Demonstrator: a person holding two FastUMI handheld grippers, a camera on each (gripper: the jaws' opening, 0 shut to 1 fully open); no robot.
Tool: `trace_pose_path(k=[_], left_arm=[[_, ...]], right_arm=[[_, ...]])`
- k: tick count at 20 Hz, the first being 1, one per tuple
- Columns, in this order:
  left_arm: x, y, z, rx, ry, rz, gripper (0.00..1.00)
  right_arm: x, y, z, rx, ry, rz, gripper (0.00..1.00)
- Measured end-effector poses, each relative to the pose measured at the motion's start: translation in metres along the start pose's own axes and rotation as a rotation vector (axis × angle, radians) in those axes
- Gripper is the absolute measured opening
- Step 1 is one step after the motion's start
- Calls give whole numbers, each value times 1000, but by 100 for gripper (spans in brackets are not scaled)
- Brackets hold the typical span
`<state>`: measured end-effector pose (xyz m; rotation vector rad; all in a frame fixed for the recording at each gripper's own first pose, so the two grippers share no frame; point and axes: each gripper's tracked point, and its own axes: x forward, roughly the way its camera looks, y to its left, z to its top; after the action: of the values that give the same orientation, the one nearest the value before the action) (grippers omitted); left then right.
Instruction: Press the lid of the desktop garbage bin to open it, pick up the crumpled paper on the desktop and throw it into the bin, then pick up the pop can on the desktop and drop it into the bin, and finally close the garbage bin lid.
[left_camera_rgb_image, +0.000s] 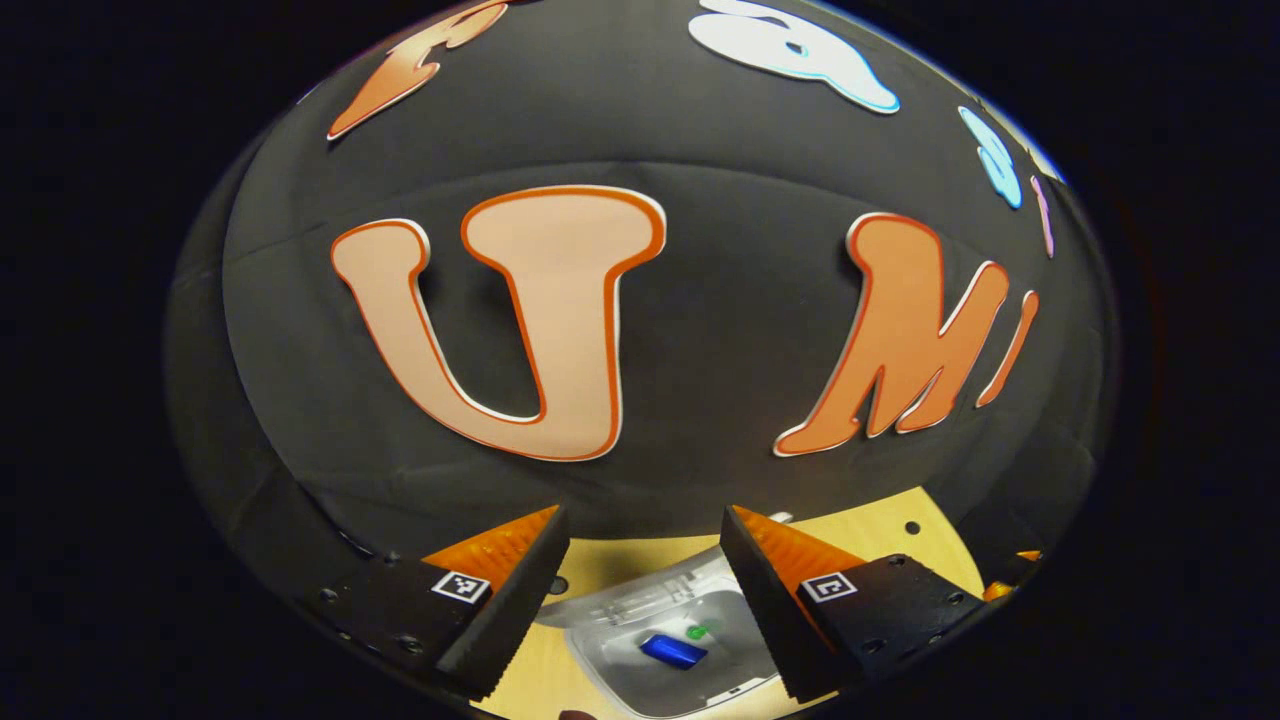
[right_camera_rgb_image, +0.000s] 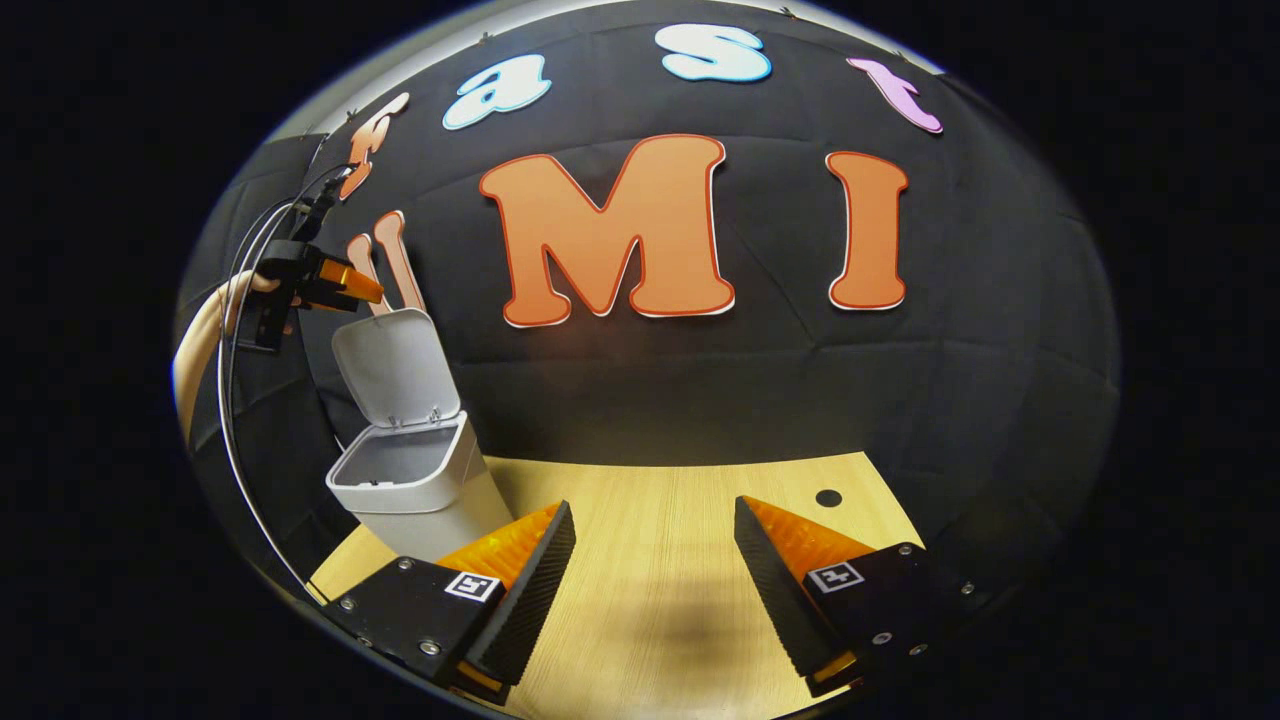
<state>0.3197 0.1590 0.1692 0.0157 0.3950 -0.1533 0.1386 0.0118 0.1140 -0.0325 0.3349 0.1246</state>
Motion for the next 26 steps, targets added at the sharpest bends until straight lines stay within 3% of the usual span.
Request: trace_pose_path(k=[3, 11, 19, 26], left_arm=[[12, 3, -11, 19, 52, 5, 97], [-4, -22, -52, -84, 71, -110, 96], [-26, -54, -133, -47, 174, -159, 96], [-39, -62, -188, -29, 223, -153, 98]], right_arm=[[1, 0, 0, 0, 4, 0, 96], [-2, 1, -2, 18, 14, 17, 96], [-7, 13, -14, 13, 36, 50, 95], [-13, 17, -26, 15, 60, 69, 95]])
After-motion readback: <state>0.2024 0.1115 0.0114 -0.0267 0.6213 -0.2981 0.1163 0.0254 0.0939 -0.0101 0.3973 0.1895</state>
